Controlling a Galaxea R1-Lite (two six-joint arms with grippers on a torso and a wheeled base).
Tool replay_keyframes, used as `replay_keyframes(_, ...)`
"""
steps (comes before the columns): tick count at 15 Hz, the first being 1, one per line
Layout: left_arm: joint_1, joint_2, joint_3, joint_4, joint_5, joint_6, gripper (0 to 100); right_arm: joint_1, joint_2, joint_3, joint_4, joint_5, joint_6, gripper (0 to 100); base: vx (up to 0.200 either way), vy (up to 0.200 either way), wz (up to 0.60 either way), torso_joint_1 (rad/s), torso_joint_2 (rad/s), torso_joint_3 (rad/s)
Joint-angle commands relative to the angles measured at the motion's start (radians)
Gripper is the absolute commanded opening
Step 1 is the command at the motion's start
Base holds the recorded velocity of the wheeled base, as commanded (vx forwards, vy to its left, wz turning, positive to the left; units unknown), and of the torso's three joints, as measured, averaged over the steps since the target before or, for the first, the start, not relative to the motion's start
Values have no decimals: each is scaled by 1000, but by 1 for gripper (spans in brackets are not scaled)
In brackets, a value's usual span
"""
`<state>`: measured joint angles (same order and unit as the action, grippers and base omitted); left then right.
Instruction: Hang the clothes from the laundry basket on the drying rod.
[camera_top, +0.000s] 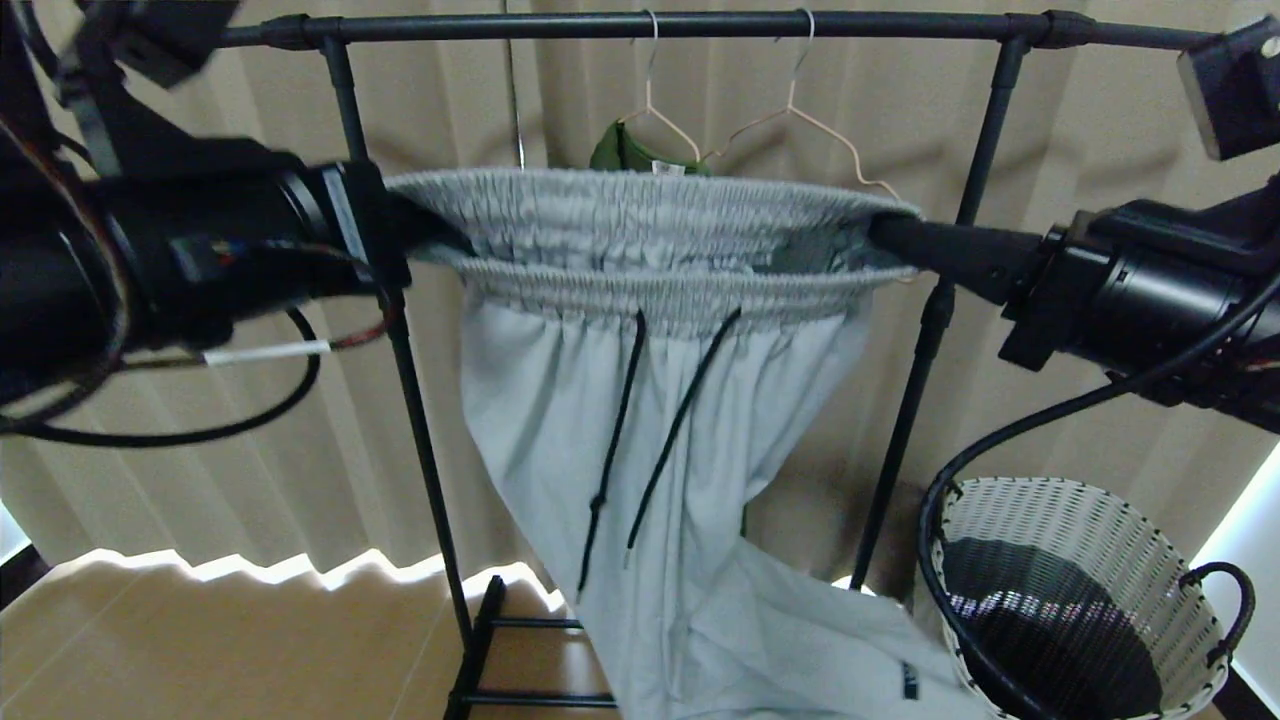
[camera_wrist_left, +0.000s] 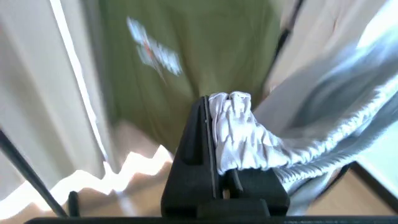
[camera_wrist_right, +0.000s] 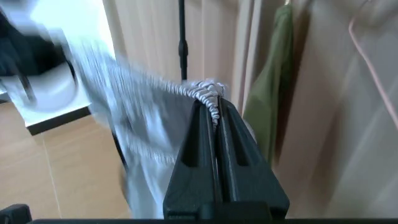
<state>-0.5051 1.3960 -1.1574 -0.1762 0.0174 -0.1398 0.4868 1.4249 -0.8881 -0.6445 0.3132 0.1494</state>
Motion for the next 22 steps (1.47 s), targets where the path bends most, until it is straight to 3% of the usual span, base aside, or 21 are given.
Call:
replay_keyframes(1,53,0,-186,92,-10,28,0,-20,28,-52,-3,1,-2,0,0,0,0,0,0,0)
replay_keyframes(3,31,18,-185,93,-10,39,0,-77,51,-98,8,1,-7,0,0,0,0,0,0,0)
replay_keyframes(7,-61,21,28,81,-1,46,0,-169,48,-34,81,0,-36,0,0,0,0,0,0,0)
replay_keyframes(11,-133,48,32,86,27,45,0,-174,40,0,83,-6,-97,0,0,0,0,0,0,0)
replay_keyframes(15,-136,94,48,81,81,43,0,-177,42,24,83,-31,-100,0,0,0,0,0,0,0)
replay_keyframes(18,-165,89,32,80,84,39,0,-241,17,47,94,-32,-125,0,0,0,0,0,0,0)
replay_keyframes(22,-182,152,-45,80,84,37,0,-275,-80,44,256,-25,-168,0,0,0,0,0,0,0)
